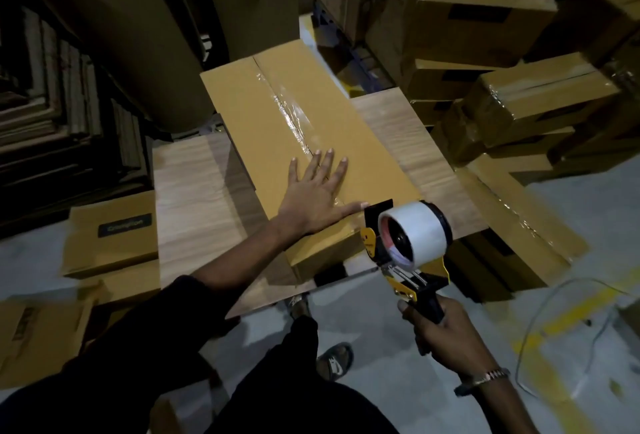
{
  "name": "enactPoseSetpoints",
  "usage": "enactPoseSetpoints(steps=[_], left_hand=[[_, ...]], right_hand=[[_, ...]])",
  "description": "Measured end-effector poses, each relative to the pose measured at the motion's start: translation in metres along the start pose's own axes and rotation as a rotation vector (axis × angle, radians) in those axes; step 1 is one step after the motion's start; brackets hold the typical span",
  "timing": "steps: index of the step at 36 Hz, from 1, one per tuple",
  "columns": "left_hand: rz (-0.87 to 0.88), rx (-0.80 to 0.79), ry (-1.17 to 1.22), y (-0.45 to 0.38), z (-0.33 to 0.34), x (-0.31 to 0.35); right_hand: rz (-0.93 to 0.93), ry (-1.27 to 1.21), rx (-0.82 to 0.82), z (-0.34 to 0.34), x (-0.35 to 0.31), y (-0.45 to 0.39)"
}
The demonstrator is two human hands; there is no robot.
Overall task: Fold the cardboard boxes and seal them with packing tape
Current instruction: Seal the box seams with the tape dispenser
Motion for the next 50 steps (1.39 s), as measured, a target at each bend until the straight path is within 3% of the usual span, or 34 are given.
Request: enactPoseSetpoints(steps=[6,19,26,29,32,37,43,50], left_hand=[[0.153,-0.012,0.053,0.004,0.002,-0.007],[0.143,0.008,0.048,0.002,0.002,-0.005],[0.138,0.014,0.041,0.003,0.000,-0.004],[0.131,-0.001,0.044,0.002,0.000,-0.002],[0.135,0.011,0.040,0.002,0.001,-0.005],[0.157,0.028,0.008,0.009,0.001,0.003],[0.106,-0.052,-0.021,0.020,0.004,0.034],[0.260,0.072,-0.201,0.044,0.037,0.070]], right_hand=[[0.044,-0.040,-0.003,0.012,-0.002,-0.007],[0.177,-0.525,-0.158,0.025,-0.003,-0.003],[0.195,-0.468,-0.132,0.030,0.010,-0.008],[0.294,-0.277,-0.158,0.057,0.053,-0.002],[0.444,-0.327,-0.184,0.086,0.089,0.013],[0.497,-0.399,-0.097,0.085,0.105,0.009],[0.430,-0.494,0.074,0.061,0.092,0.001],[0.277,-0.613,0.149,0.036,0.055,0.003]])
Point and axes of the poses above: each hand's wrist, its own y-axis away from the middle knuckle, its own z-axis out of the palm, x = y × z, the point moved 3 cm from there along -y, towards the middle knuckle, and after that the axes turned 4 degrees about y, right-handed, at the moved point
